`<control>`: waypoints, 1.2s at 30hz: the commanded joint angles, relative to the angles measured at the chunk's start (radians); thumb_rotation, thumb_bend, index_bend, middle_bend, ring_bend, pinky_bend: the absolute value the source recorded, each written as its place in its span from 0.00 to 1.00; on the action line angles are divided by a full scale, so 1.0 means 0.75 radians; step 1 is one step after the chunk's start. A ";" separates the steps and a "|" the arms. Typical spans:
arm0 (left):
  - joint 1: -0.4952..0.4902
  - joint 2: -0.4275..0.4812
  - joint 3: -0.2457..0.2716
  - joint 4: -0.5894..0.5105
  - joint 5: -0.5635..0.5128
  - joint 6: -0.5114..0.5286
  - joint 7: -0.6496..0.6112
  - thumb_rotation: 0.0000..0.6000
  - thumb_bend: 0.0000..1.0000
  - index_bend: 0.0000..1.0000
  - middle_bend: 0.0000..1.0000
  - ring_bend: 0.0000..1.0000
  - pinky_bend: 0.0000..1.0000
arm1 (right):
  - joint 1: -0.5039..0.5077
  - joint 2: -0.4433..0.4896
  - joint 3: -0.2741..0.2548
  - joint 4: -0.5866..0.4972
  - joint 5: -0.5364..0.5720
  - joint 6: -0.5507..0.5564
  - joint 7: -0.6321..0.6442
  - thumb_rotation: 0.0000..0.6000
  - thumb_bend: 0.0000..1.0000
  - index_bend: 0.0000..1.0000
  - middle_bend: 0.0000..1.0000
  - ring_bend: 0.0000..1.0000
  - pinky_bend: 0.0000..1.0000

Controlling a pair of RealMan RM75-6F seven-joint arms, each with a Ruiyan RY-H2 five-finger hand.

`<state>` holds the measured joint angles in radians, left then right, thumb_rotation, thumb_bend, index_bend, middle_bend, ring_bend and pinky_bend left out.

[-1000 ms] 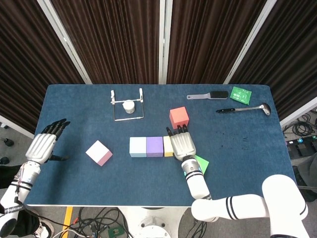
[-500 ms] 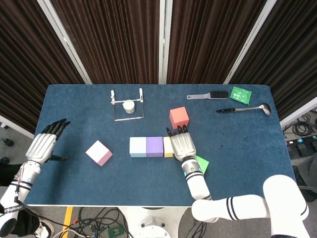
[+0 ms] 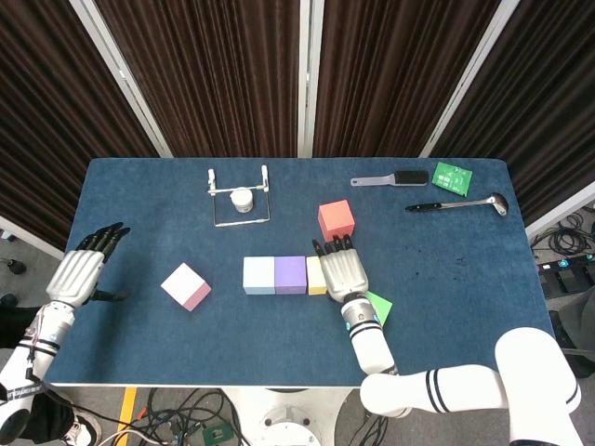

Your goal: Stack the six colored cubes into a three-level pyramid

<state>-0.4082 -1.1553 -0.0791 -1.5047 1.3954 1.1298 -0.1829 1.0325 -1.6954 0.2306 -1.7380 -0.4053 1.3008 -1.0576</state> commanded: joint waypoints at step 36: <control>0.006 -0.073 -0.012 -0.416 -0.330 -0.051 0.338 1.00 0.00 0.06 0.05 0.00 0.12 | -0.336 0.715 0.039 -0.269 -0.328 -0.246 0.717 1.00 0.11 0.00 0.13 0.00 0.00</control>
<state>-0.4061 -1.1801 -0.0699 -1.7537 1.2282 1.0843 0.0120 0.7886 -1.1681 0.2648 -1.9518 -0.6419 1.1282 -0.5333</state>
